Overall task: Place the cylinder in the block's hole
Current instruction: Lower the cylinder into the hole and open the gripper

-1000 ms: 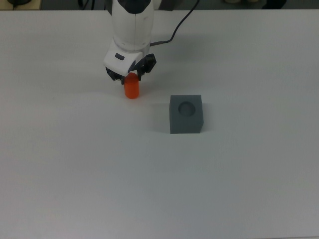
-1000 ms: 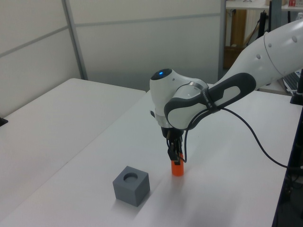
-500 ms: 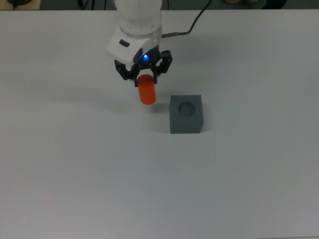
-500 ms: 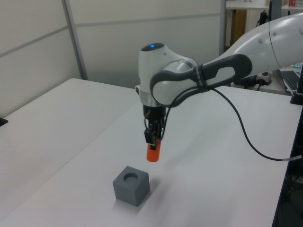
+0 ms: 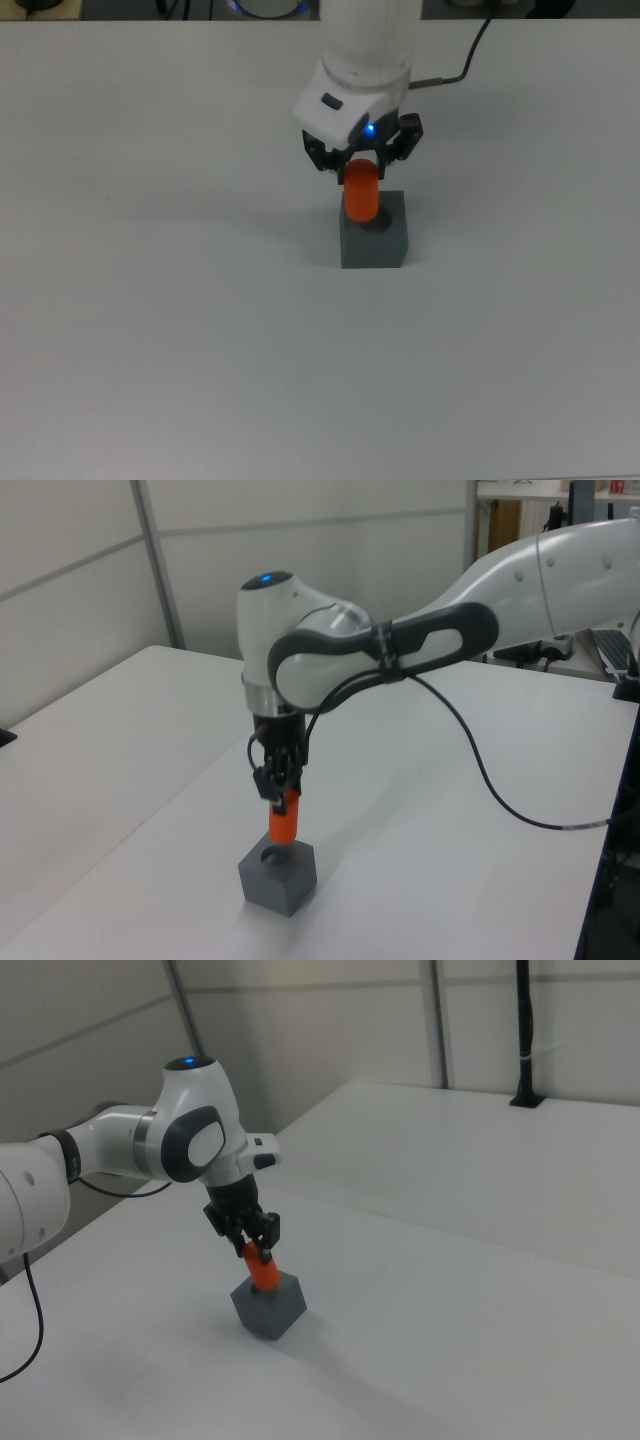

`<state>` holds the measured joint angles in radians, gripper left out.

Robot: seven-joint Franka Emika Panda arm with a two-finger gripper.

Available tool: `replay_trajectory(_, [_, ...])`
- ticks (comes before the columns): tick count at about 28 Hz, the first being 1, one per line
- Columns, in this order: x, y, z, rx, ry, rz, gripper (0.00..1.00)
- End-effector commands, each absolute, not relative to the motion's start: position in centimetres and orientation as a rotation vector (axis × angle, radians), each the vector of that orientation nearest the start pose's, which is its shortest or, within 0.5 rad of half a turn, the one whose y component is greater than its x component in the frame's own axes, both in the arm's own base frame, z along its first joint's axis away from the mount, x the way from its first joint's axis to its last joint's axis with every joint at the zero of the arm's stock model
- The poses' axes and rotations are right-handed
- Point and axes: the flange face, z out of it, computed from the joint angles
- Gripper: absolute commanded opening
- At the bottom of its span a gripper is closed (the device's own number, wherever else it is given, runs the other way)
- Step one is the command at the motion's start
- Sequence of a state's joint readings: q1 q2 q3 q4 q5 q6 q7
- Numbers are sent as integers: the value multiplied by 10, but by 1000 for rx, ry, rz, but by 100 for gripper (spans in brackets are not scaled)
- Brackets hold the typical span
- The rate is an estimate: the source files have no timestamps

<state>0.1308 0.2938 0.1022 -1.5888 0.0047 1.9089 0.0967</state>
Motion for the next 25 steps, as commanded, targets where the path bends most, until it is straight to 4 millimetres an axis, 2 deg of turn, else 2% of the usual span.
replay_trajectory(1, [643,157,471,-3105,-178,-21,0])
replay_trajectory(13, [645,160,469,-3104,-182,-24,0])
replay_trajectory(20, [649,162,446,-3116,-195,16,0])
replay_trajectory(25, [650,162,446,-3120,-200,15,0])
